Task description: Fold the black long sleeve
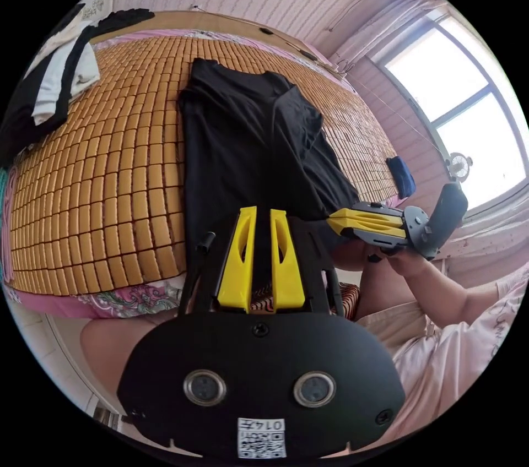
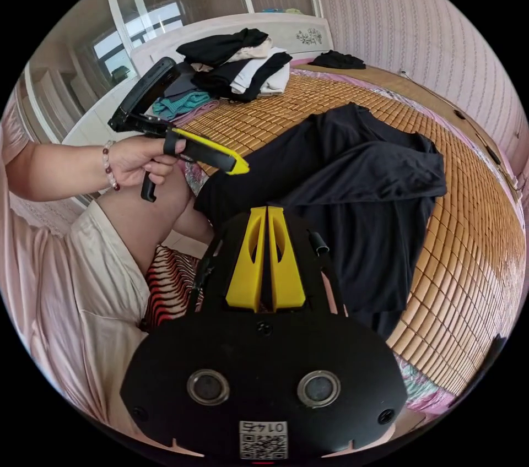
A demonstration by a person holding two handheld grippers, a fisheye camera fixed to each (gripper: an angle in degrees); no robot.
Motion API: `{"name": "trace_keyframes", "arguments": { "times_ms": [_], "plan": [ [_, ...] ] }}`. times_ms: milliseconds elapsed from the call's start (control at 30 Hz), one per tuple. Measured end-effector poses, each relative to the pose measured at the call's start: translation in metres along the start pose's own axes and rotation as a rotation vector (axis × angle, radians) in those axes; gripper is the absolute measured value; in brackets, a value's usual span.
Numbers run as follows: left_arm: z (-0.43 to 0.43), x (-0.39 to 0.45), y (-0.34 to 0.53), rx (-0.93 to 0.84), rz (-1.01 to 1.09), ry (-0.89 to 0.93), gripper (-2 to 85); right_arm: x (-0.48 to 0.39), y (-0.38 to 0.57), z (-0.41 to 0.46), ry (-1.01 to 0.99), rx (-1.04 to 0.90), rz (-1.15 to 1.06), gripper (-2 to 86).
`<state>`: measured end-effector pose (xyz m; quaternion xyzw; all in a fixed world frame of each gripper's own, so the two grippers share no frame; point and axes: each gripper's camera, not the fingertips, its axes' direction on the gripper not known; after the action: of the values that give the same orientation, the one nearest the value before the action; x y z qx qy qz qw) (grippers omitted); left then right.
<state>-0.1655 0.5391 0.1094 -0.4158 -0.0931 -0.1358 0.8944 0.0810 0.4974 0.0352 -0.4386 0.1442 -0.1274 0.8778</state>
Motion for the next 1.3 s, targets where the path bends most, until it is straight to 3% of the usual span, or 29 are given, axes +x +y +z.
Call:
{"name": "trace_keyframes", "arguments": {
  "times_ms": [267, 400, 900, 1300],
  "plan": [
    [-0.004, 0.030, -0.030, -0.097, 0.204, -0.034, 8.1, 0.026, 0.028, 0.045, 0.060, -0.071, 0.048, -0.2],
    [-0.011, 0.038, -0.035, -0.126, 0.262, -0.119, 0.4, 0.035, 0.037, 0.066, 0.059, -0.087, 0.048, -0.2],
    [-0.179, -0.009, -0.043, 0.011, 0.191, -0.122, -1.0, 0.048, -0.004, 0.086, -0.004, -0.004, -0.109, -0.2],
    [-0.218, -0.033, -0.040, -0.040, 0.158, -0.102, -1.0, 0.090, -0.024, 0.106, -0.023, -0.132, -0.174, -0.2]
  ]
}}
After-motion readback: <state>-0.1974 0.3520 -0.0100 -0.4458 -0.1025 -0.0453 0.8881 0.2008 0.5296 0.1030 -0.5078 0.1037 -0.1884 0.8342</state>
